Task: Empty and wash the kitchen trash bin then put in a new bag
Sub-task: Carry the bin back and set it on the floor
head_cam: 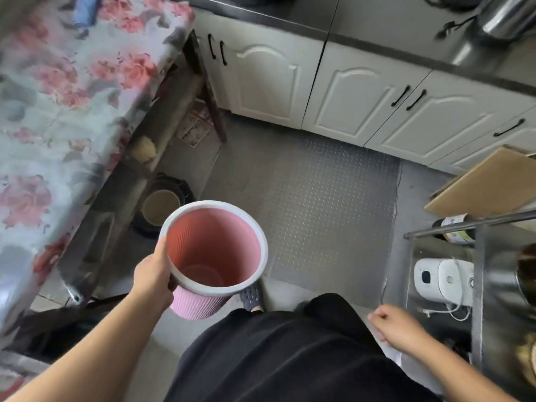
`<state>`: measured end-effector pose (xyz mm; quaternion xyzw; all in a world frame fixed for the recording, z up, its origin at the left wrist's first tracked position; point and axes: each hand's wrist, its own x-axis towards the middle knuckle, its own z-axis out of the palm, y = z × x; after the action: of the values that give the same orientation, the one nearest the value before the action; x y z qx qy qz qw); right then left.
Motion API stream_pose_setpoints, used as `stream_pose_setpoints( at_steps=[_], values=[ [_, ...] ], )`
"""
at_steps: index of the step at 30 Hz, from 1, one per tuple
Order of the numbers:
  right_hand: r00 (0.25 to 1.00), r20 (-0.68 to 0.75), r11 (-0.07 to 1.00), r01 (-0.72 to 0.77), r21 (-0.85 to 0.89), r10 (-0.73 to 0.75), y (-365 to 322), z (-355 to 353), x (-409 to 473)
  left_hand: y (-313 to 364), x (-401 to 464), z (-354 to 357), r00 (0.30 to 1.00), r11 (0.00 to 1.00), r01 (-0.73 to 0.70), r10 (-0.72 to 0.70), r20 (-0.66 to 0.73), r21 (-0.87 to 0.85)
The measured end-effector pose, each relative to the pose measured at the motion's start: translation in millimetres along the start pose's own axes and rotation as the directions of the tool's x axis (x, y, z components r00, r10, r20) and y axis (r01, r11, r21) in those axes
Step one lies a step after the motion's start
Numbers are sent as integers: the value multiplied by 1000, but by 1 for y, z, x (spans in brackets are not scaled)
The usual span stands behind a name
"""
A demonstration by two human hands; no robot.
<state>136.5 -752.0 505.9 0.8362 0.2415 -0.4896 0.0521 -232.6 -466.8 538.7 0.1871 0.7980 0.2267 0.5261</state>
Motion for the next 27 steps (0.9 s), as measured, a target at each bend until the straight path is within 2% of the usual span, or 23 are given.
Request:
stream_pose_setpoints(
  at_steps=[3, 7, 12, 17, 20, 24, 27],
  values=[
    [997, -10, 996, -76, 45, 77, 22, -35, 18, 35, 3, 44, 999, 1000, -5, 5, 36, 13],
    [995, 25, 995, -97, 1, 97, 32, -83, 61, 69, 10, 108, 998, 999, -49, 49, -26, 25],
    [994, 108, 983, -11, -182, 31, 3, -182, 147, 100, 13, 180, 985, 992, -106, 114, -129, 73],
    [998, 52, 975, 53, -218, -43, -53, -282, 212, 138, 4, 240, 968, 992, -112, 123, -219, 63],
    [992, 69, 959, 120, -258, -106, -104, -324, 243, 154, 4, 261, 961, 990, -100, 122, -249, 101],
    [966, 172, 888, 245, -389, -191, -184, -340, 276, 167, 28, 283, 953, 997, -28, 48, -298, 71],
    [945, 244, 843, 308, -441, -218, -245, -332, 294, 167, 65, 298, 961, 996, 35, -55, -272, -77]
  ],
)
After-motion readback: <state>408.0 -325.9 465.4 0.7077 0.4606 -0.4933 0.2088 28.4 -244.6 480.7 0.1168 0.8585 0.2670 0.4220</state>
